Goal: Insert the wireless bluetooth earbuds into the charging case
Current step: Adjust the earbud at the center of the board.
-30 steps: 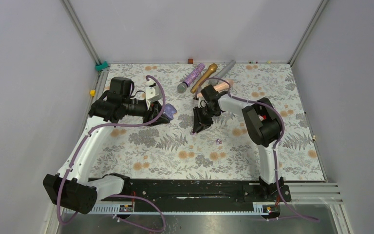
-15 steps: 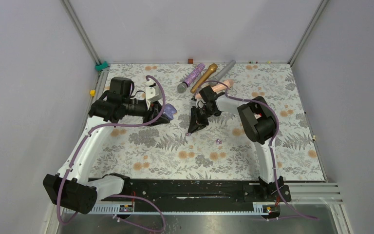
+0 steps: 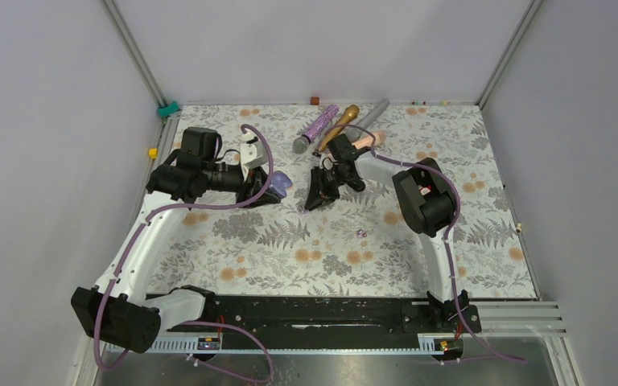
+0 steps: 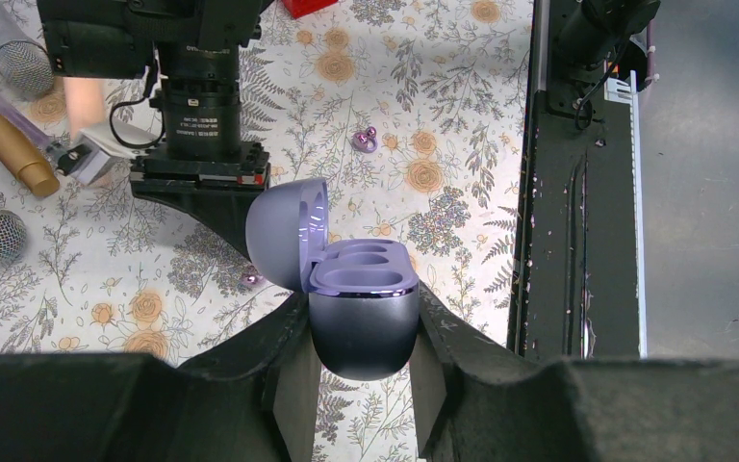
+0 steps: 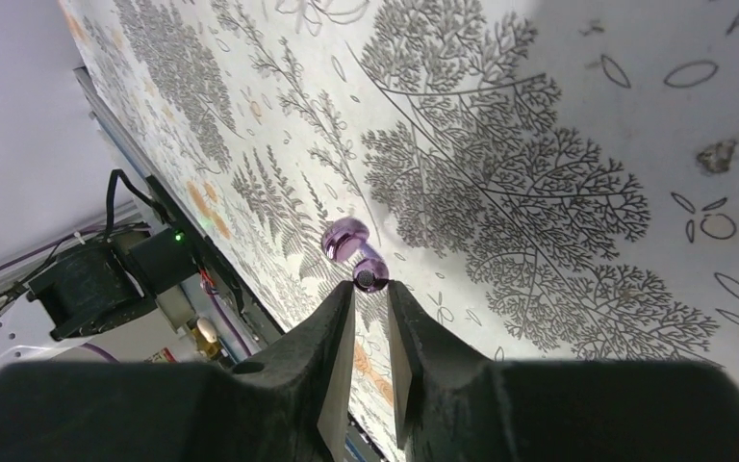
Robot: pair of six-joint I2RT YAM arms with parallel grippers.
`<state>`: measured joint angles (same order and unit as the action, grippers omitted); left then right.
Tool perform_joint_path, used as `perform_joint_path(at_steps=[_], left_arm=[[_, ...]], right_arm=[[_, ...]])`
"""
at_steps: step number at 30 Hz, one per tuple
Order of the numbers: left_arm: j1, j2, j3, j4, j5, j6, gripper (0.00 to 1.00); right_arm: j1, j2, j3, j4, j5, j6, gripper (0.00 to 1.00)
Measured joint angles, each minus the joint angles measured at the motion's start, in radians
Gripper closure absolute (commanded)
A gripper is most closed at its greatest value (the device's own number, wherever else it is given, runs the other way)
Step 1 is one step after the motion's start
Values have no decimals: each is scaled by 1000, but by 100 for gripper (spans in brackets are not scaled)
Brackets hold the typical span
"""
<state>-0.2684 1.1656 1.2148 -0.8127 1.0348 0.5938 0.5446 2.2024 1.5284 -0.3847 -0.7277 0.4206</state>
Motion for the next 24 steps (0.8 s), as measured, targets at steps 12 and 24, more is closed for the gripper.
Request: perform_joint_path(at_steps=[12, 24], left_arm=[[1, -1, 0, 0, 0, 0, 100], [2, -12, 0, 0, -1, 0, 100]], right_arm=[[1, -13, 27, -48, 123, -93, 72], [38, -86, 110, -128, 277, -168, 62]])
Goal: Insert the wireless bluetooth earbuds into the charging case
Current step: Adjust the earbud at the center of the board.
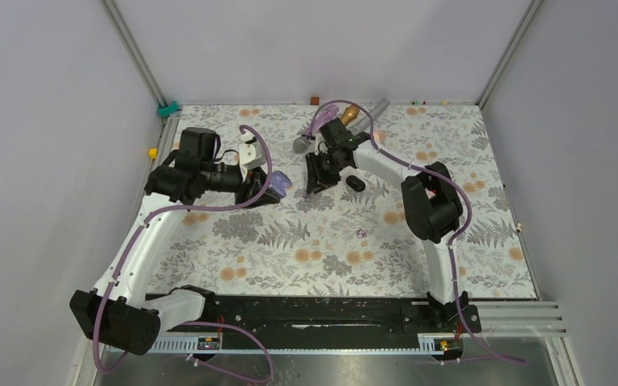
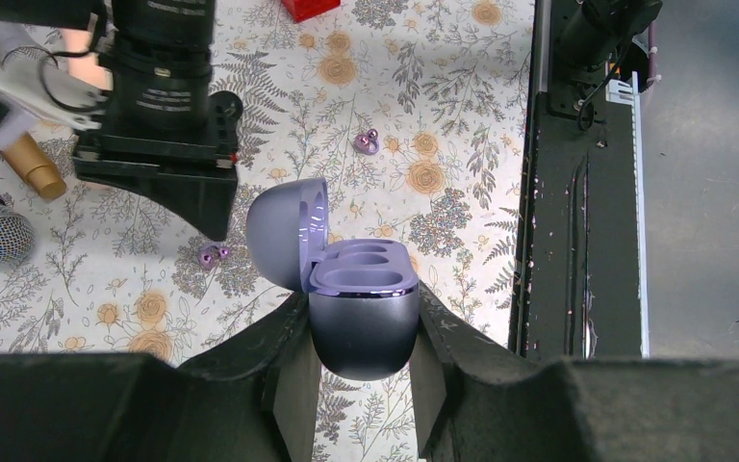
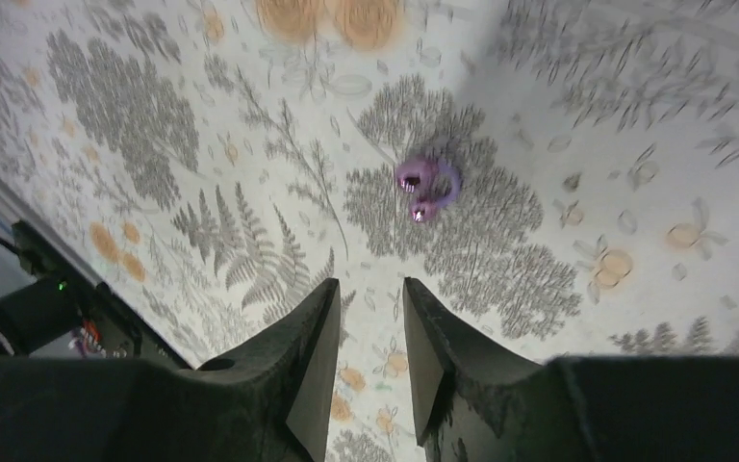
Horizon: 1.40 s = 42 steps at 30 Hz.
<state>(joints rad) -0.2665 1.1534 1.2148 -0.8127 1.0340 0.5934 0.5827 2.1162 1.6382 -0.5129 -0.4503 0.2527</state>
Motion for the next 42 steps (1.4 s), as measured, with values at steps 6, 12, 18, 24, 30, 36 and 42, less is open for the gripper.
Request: perform_joint_path(at_steps=[6, 12, 18, 24, 30, 36, 42], left_arm=[[0, 0, 0, 0, 0, 0, 100], [0, 0, 0, 0, 0, 1, 100], [2, 0, 0, 0, 0, 1, 100], [2, 0, 0, 0, 0, 1, 100], [4, -1, -13, 1, -1, 4, 100], [5, -1, -13, 1, -3, 4, 100], [6, -1, -13, 2, -3, 5, 100]], right_arm=[[0, 79, 192, -63, 77, -36, 65], [0, 175, 249, -119, 114, -39, 66], [2, 220, 252, -164, 130, -36, 66], [8, 230, 279, -171, 145, -28, 66], [11, 257, 323, -183, 147, -9, 66], [11, 273, 345, -193, 145, -4, 64], [20, 275, 349, -195, 117, -6, 63]])
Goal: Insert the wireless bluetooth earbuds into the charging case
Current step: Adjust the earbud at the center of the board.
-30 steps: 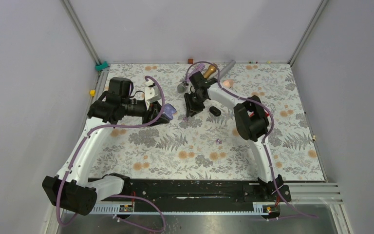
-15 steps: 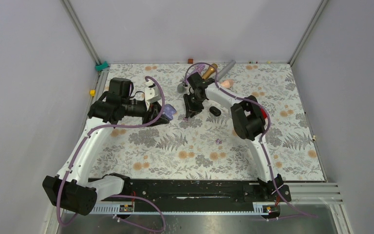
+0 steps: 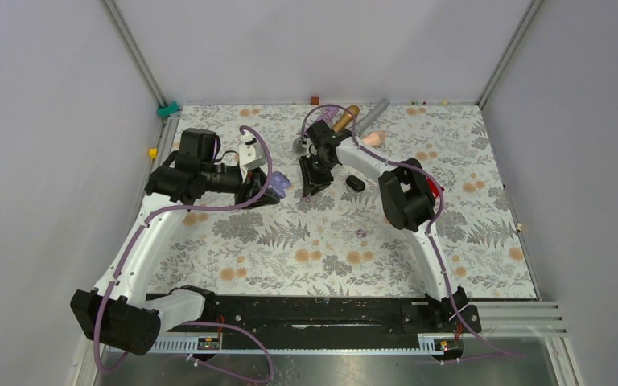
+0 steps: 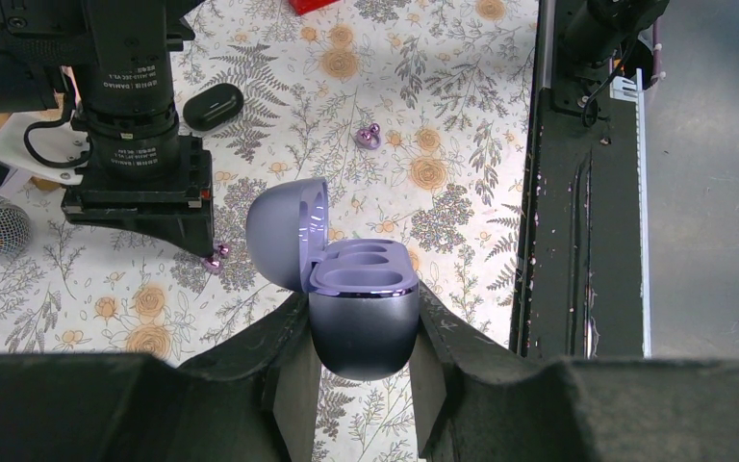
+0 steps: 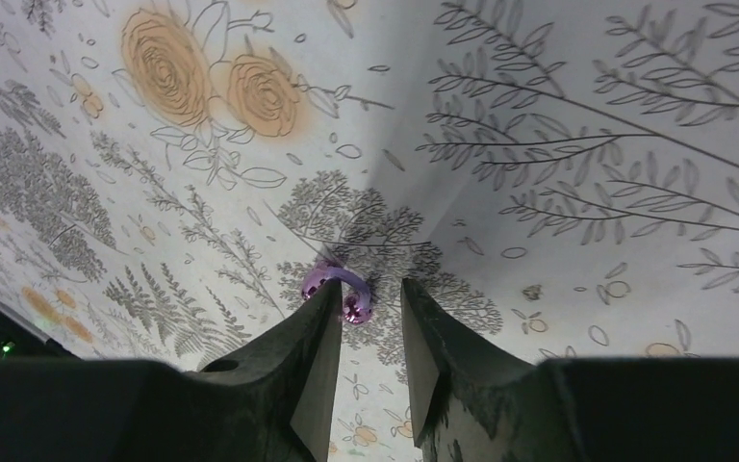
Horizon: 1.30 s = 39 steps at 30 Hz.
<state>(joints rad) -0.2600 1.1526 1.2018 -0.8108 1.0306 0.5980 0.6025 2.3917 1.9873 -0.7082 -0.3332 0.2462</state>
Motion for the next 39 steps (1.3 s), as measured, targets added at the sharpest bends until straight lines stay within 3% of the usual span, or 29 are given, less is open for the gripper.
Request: perform_joint_path(at_steps=[12, 20, 28, 39], left_arm=[[0, 0, 0, 0, 0, 3, 100], [0, 0, 0, 0, 0, 4, 100], [0, 0, 0, 0, 0, 4, 100], [0, 0, 0, 0, -3, 5, 100]], right_arm=[[24, 2, -6, 13, -124, -12, 79], [26, -1, -42, 32, -148, -29, 75], [26, -26, -51, 89, -76, -9, 69], [36, 60, 88, 66, -71, 81, 69]])
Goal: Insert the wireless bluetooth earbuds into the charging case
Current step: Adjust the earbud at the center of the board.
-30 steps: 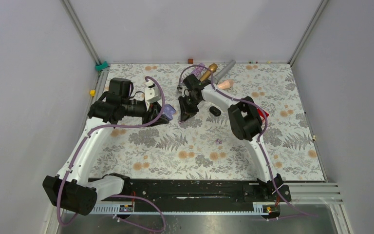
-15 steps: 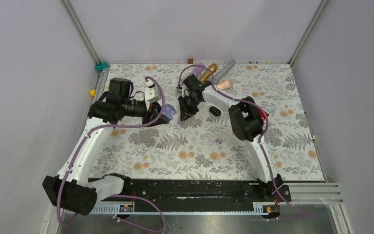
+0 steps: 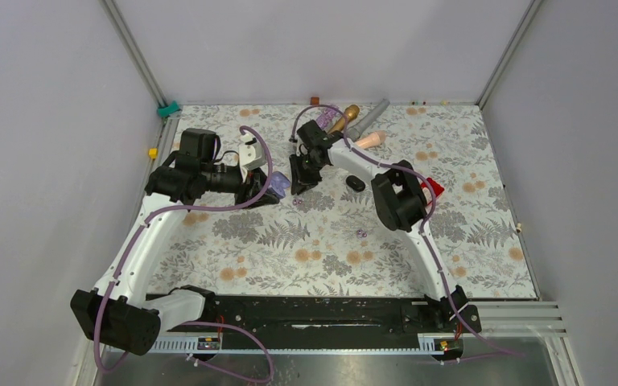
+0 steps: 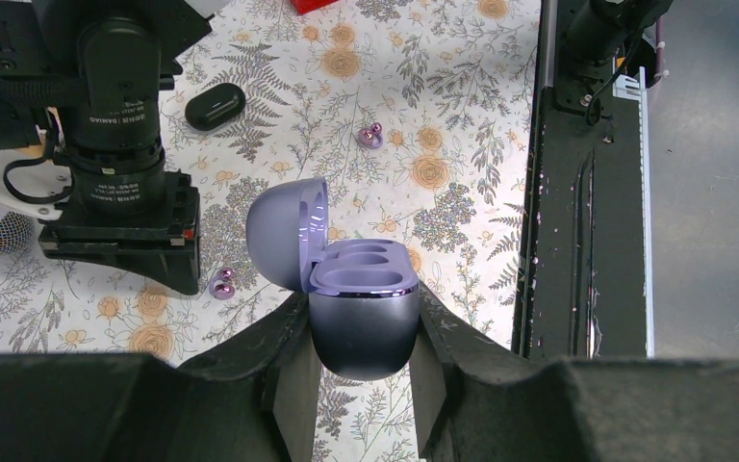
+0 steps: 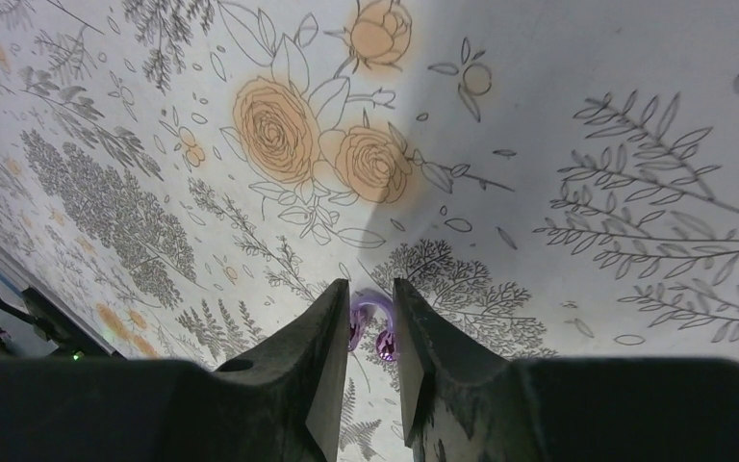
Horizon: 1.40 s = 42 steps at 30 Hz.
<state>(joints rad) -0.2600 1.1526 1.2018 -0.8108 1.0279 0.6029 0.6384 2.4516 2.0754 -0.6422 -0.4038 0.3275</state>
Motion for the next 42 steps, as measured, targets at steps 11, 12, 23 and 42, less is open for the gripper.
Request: perform_joint_path(at_steps=[11, 12, 23, 42], left_arm=[[0, 0, 0, 0, -1, 2, 100], [0, 0, 0, 0, -1, 2, 100], [0, -17, 0, 0, -2, 2, 100], [0, -18, 0, 0, -2, 2, 100]], right_arm=[[38, -61, -138, 16, -6, 36, 69], [39, -78, -167, 23, -6, 36, 69], [39, -201, -367, 60, 0, -7, 68], [35, -477, -682, 294, -10, -203, 63]])
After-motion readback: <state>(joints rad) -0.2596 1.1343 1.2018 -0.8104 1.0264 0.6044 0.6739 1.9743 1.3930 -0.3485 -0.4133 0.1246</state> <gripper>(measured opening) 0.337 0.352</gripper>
